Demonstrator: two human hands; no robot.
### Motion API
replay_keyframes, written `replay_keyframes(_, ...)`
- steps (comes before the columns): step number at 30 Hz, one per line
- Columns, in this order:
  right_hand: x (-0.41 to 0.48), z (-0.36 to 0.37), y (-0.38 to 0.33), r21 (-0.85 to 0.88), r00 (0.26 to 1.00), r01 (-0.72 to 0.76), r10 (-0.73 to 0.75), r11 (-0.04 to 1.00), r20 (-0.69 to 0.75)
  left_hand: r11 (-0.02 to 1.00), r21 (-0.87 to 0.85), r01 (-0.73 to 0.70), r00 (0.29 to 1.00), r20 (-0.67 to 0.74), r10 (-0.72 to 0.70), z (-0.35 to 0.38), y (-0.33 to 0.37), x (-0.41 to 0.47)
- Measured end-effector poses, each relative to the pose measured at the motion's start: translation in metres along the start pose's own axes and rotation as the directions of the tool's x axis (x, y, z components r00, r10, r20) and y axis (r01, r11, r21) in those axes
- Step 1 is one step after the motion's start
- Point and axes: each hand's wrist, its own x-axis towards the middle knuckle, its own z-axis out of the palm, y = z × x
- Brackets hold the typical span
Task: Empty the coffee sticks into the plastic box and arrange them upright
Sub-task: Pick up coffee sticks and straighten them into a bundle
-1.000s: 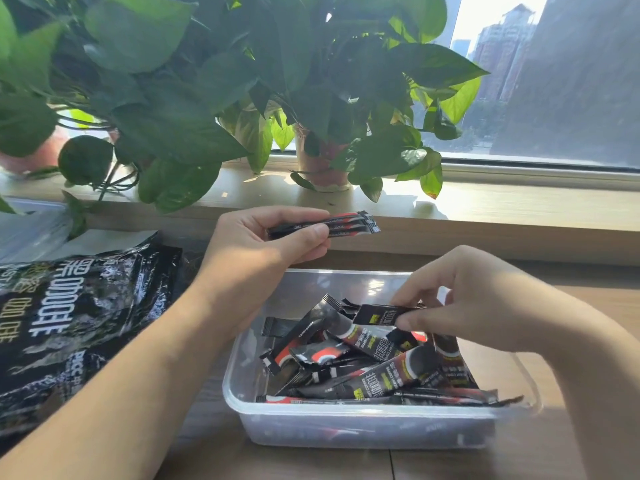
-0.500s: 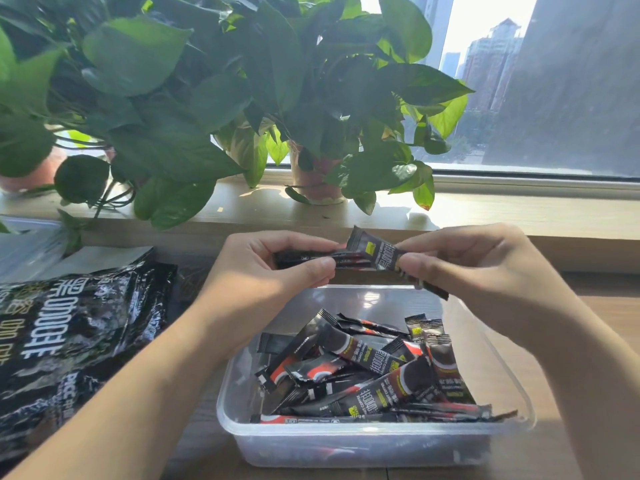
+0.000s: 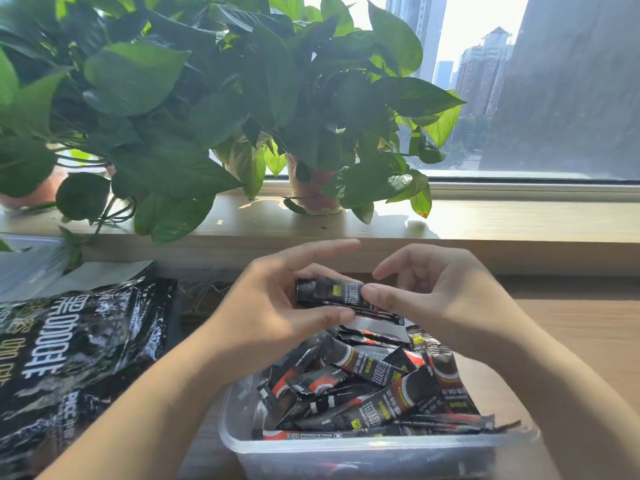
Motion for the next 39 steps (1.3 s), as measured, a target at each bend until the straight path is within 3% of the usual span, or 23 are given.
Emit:
replay_keyframes(5,0.0,0.001,0.005,-0.25,0.999,0.031,-0.039,0.968,-0.027,0.999,-0.033,0.004,0.999,-0.033,-0.005,0.007,0.001,-0.002)
replay_keyframes(7,0.001,0.0,0.008,-0.254,0.997,0.056,-0.066,0.966,-0.032,0.999,-0.05,0.002,0.997,-0.071,-0.006,0.004,-0.001,-0.001)
replay_keyframes(12,0.001,-0.011,0.011,0.134,0.986,0.136,-0.147,0.982,0.077,0.997,-0.079,0.006,0.982,-0.186,-0.021,0.001,-0.002,0.002)
replay_keyframes(18,0.002,0.002,0.011,0.33,0.967,0.226,-0.252,0.916,0.038,0.989,-0.144,0.039,0.979,-0.193,-0.067,0.001,0.001,0.003)
replay_keyframes(28,0.005,0.005,0.017,0.39,0.968,0.221,-0.249,0.894,0.022,0.972,-0.229,0.059,0.995,-0.07,-0.077,-0.001,0.0,0.004)
replay_keyframes(31,0.005,0.01,0.016,0.375,0.965,0.204,-0.25,0.905,0.078,0.979,-0.201,0.042,0.999,0.022,-0.038,-0.002,-0.002,0.004)
replay_keyframes(34,0.005,0.01,0.014,0.327,0.961,0.169,-0.229,0.93,0.155,0.984,-0.173,0.043,0.999,-0.009,-0.045,-0.004,-0.006,0.006)
replay_keyframes(39,0.003,0.002,0.008,0.458,0.985,0.172,-0.167,0.872,-0.052,0.954,-0.297,0.052,0.991,-0.103,-0.086,-0.006,-0.009,0.008)
